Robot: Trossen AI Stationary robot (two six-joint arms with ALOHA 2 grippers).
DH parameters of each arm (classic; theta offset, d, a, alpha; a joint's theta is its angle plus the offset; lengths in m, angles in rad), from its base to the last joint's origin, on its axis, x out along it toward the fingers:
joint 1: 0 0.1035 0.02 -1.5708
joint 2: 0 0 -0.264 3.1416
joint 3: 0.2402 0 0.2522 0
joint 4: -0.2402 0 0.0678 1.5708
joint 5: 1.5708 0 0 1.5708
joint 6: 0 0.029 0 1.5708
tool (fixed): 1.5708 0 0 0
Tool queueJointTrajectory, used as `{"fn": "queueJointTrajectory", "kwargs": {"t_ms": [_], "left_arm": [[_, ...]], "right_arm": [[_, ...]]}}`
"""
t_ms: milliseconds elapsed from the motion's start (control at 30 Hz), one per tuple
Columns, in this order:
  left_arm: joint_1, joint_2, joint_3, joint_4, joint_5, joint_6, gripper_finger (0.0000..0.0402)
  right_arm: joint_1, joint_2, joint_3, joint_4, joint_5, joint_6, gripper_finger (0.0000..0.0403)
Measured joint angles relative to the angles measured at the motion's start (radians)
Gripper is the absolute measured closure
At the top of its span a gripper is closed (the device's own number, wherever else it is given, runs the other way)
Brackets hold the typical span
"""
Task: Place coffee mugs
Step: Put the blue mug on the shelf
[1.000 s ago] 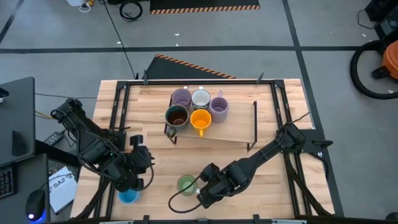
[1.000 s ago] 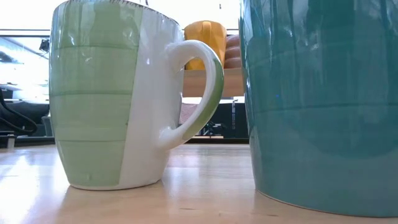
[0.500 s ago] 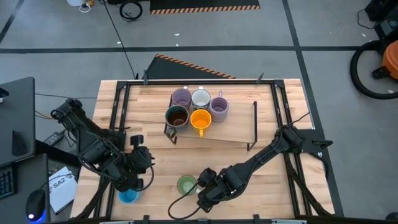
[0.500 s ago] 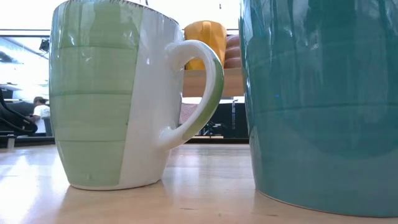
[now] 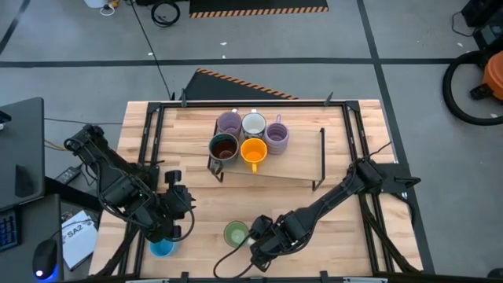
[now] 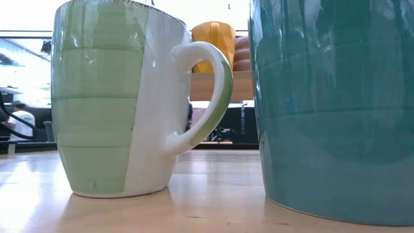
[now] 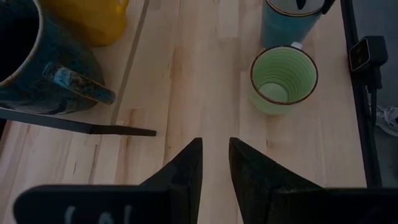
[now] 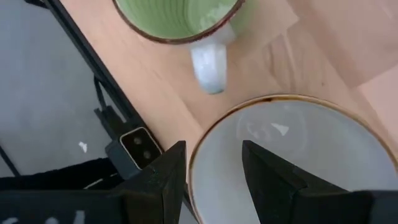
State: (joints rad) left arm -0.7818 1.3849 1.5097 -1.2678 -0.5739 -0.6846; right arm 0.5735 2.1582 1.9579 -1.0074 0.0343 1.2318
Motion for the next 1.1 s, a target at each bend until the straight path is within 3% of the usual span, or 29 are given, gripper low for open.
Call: {"fn": "queueJointTrajectory", "kwargs": {"t_ms": [233,400,800,900,1100], "left_arm": [[0.000,0.000,0.000,0.000,-0.002,-0.002,0.0317],[0.000,0.000,0.000,0.000,-0.001,-0.011,0.0317],[0.000,0.000,0.000,0.000,-0.002,-0.018,0.0317],[0.000,0.000,0.000,0.000,-0.008,-0.018,0.0317],[0.000,0.000,0.000,0.000,-0.010,-0.026,0.0317]], "right_arm": [[0.005,-0.001,-0.026,-0.092,-0.026,-0.084,0.0241],[0.016,0.000,-0.026,-0.142,-0.044,-0.291,0.0249],[0.045,-0.004,-0.024,-0.213,-0.121,-0.671,0.0369],[0.044,-0.006,-0.023,-0.236,-0.125,-0.760,0.0374],[0.047,-0.004,-0.005,-0.345,-0.104,-1.084,0.0369]]}}
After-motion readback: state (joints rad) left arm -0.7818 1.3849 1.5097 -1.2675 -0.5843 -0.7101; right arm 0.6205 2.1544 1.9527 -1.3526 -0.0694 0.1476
